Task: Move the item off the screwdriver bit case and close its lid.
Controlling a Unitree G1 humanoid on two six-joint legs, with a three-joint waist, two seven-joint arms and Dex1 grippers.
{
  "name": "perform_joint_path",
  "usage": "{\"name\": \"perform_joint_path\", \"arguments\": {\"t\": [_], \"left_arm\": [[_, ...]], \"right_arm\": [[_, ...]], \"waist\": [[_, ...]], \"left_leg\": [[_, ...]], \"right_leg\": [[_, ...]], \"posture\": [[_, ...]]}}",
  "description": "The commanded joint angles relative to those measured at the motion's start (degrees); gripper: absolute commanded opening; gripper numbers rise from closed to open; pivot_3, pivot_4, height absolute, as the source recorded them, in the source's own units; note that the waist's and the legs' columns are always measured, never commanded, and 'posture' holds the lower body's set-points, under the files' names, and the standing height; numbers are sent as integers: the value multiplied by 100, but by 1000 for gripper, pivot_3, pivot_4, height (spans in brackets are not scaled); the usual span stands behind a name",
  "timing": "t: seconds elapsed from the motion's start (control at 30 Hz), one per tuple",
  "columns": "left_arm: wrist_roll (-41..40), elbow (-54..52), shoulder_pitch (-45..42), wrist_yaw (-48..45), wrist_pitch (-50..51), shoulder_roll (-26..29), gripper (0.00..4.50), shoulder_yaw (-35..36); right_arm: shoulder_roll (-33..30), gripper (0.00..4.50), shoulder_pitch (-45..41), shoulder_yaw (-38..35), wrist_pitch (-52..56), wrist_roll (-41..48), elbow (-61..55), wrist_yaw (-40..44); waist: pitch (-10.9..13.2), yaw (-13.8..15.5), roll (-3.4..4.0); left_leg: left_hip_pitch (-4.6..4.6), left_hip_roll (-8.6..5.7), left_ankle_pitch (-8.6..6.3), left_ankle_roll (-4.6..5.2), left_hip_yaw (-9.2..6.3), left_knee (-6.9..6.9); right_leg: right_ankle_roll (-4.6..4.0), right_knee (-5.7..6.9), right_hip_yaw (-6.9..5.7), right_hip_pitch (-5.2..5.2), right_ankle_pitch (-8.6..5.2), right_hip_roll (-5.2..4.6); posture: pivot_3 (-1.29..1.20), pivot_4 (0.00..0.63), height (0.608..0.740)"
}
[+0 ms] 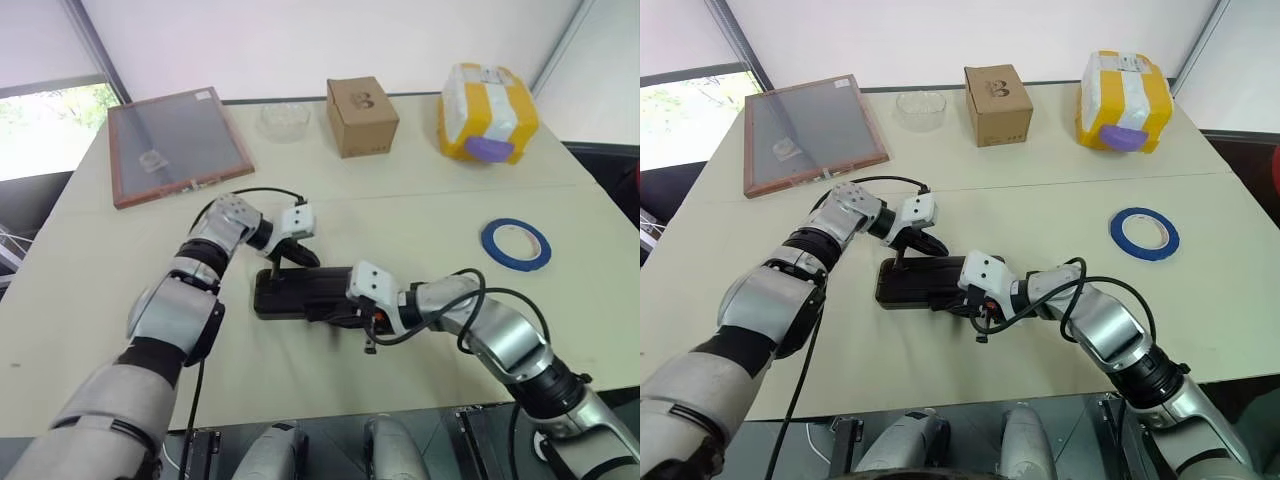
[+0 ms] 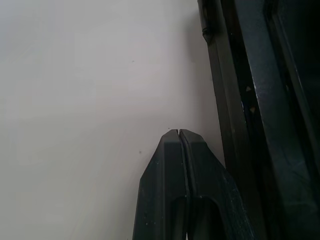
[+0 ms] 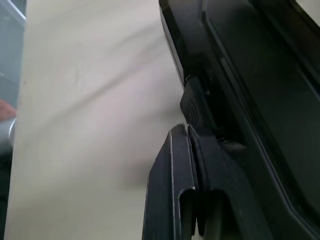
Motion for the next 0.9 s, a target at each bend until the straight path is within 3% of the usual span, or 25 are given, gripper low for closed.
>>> {"name": "perform_joint_path", "arguments": {"t": [0.03,0.4,0.9], "left_arm": [[196,29,-216,25,-151,-57,0,-23],[511,39,12,-295,-397,-238,0,-144],[672,-246,780,-960,-834,-361,0,-401]], "right_arm": [[168,54,-27,-18,68,-74,-136,-206],[451,54,-101,408,646,-967,78,-1269],[681,54,-351,233,1227,-1270,307,-1966]], "waist": [[0,4,-1],[-10,-43,-14],[-56,-114,-29]], "left_leg": [[0,-1,0,0,0,0],[0,-28,1,1,0,6],[9,-29,1,1,-4,3]], "right_leg": [[0,8,0,0,0,-1],[0,67,-13,-24,0,-40],[1,68,-16,-21,0,-42]], "posture": [[0,150,740],[0,150,740],[0,150,740]]}}
